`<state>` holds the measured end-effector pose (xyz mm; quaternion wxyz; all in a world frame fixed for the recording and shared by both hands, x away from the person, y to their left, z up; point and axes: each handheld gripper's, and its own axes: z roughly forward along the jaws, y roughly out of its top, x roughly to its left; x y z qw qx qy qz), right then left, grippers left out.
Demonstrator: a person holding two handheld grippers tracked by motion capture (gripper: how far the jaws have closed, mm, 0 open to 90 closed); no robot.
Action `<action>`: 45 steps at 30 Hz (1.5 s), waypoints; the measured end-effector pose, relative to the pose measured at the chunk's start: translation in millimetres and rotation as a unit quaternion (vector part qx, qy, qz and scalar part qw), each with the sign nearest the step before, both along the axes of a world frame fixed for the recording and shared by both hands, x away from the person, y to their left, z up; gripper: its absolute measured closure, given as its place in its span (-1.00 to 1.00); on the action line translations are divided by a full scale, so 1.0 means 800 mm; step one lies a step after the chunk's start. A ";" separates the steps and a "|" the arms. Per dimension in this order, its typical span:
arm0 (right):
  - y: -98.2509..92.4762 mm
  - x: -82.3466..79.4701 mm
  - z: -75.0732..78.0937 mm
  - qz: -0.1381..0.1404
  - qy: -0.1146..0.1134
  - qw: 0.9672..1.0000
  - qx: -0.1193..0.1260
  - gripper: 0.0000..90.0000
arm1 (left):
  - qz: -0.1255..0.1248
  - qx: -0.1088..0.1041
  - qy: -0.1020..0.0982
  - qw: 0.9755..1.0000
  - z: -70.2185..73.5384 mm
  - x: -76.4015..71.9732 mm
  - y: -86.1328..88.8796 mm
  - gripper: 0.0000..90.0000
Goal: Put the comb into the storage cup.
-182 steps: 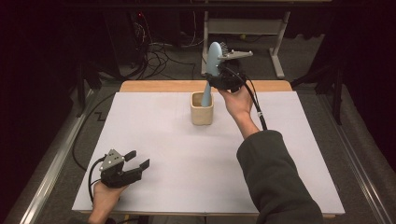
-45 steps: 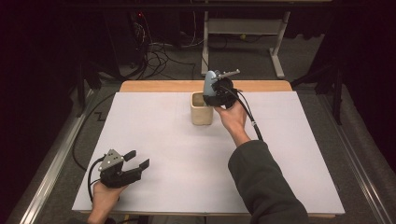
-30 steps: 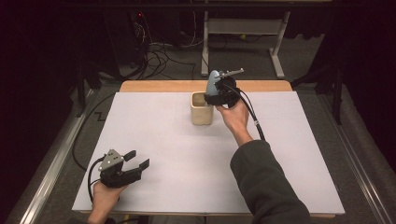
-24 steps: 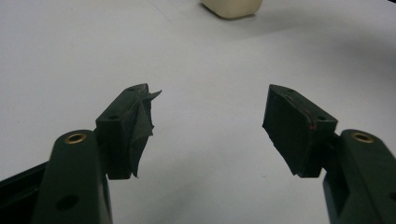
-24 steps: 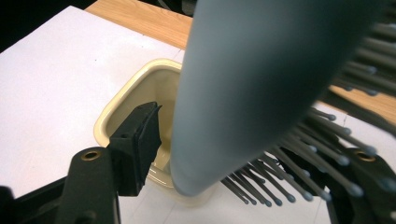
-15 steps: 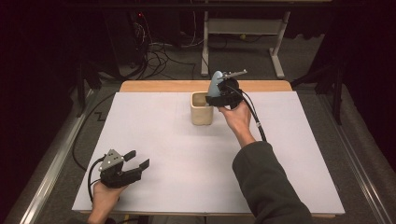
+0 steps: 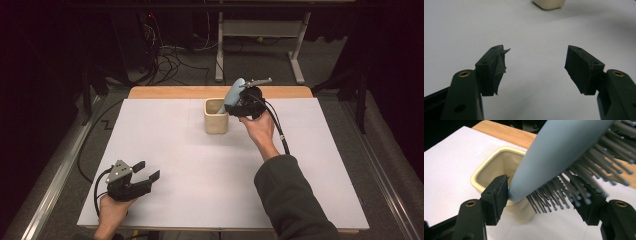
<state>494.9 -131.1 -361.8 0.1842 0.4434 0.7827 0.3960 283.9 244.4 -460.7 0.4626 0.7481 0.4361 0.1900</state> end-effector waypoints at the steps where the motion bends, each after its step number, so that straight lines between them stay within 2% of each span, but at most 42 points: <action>1: -0.001 -0.002 0.001 0.002 -0.002 1.000 -0.001 -0.25 | 0.000 0.000 0.000 1.000 0.000 0.000 0.000 -0.26; 45: -0.026 -0.027 0.015 0.007 -0.032 0.999 0.009 -0.27 | 0.007 -0.005 -0.002 1.000 0.000 0.000 0.002 -0.26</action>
